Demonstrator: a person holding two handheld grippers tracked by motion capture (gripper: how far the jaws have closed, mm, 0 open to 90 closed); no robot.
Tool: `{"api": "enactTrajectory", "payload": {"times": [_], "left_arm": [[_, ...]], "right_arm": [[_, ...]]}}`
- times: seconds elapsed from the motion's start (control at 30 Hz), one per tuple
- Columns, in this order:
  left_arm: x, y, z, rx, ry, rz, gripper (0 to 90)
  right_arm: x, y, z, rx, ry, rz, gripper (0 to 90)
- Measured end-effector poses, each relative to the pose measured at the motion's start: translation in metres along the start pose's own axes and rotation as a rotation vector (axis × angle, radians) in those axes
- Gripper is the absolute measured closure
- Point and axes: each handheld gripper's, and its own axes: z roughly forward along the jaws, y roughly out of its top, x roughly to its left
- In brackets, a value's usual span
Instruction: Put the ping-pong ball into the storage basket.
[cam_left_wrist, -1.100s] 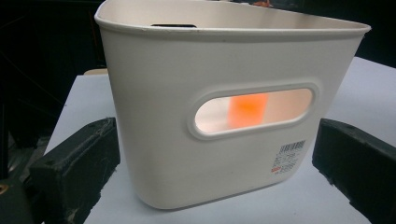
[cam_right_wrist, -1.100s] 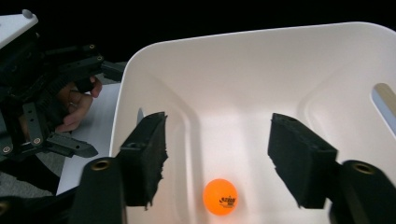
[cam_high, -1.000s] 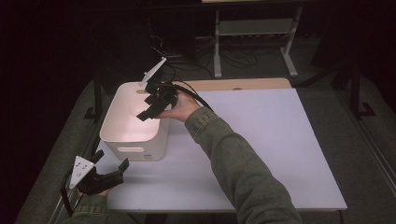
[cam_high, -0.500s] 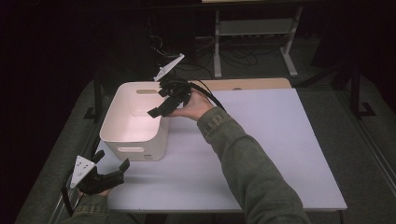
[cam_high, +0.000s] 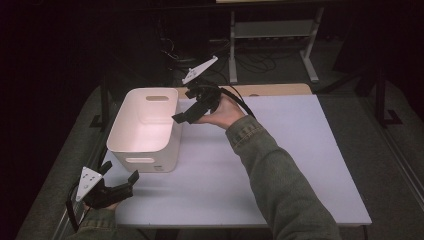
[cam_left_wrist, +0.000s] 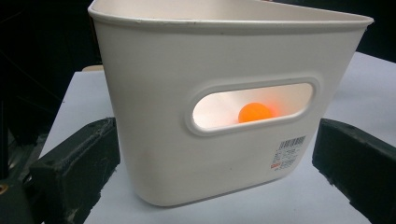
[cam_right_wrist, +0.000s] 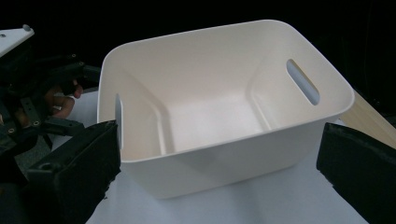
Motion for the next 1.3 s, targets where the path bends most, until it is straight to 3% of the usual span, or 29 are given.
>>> {"api": "enactTrajectory", "payload": {"times": [0.83,1.3], "left_arm": [[-0.001,0.000,0.000,0.002,0.003,0.003,0.2],[-0.002,0.000,-0.001,0.001,0.004,0.003,0.2]], "right_arm": [[-0.005,-0.036,-0.055,-0.013,-0.055,0.035,0.0],[-0.006,-0.056,-0.073,-0.006,-0.055,0.048,0.0]]}}
